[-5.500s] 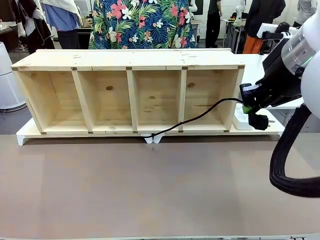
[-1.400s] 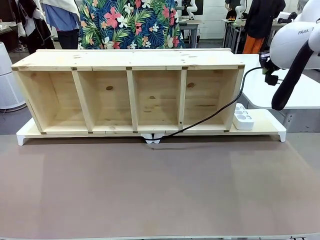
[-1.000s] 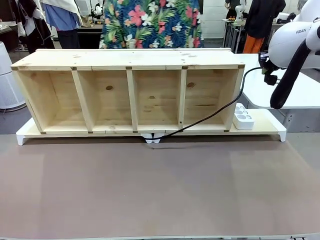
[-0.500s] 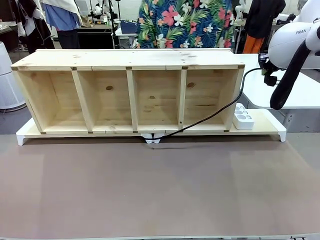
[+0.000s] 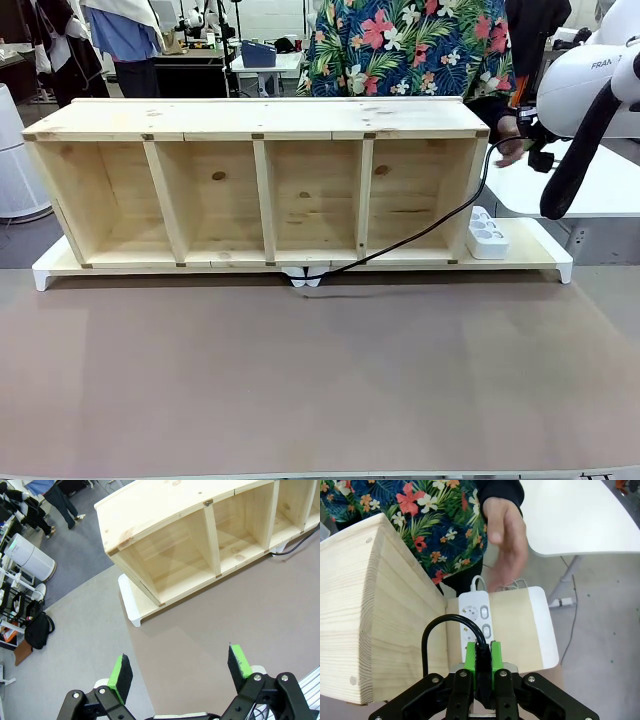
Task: Perform cable management.
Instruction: Release the Power Cable when the human grasps it.
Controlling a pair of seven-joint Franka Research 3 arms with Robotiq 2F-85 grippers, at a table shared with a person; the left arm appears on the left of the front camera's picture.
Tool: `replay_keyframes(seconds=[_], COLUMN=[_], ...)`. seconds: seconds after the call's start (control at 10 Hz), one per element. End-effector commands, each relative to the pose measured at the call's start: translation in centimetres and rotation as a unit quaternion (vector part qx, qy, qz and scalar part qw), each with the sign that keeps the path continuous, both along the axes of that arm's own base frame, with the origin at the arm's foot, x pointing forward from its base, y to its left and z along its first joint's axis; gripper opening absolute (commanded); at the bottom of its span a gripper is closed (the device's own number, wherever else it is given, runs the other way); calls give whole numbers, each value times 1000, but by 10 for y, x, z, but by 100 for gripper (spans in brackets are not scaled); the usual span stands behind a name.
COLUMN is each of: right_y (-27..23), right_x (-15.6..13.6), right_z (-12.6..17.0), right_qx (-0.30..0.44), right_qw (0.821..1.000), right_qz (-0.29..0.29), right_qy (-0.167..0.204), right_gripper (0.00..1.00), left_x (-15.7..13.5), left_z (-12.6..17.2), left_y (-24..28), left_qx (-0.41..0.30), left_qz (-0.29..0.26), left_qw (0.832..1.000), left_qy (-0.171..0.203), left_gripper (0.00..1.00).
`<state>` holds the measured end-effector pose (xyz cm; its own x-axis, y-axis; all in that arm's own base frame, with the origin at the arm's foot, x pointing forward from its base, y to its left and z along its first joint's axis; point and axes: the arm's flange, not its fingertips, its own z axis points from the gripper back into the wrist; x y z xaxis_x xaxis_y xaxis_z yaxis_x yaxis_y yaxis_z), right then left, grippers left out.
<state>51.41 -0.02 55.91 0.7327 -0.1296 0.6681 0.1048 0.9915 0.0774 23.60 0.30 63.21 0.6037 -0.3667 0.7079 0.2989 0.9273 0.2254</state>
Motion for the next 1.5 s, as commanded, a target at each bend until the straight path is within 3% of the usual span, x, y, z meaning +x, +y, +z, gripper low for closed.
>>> replay_keyframes(seconds=[0.0, 1.3, 1.4], right_y=[0, 0, 1], right_x=[-1, 0, 0], right_z=[0, 1, 2], right_qx=[-2, -5, -6], right_qw=[1000, 1000, 1000], right_qz=[1, 1, 3], right_qy=[-2, -4, 10], right_gripper=[15, 15, 27], left_x=[3, 3, 3], left_z=[1, 1, 1], left_y=[-1, -1, -1], left_qx=[-6, -6, -6], left_qz=[6, 6, 6], left_qw=[1000, 1000, 1000], left_qy=[-5, -5, -5], left_gripper=[100, 100, 100])
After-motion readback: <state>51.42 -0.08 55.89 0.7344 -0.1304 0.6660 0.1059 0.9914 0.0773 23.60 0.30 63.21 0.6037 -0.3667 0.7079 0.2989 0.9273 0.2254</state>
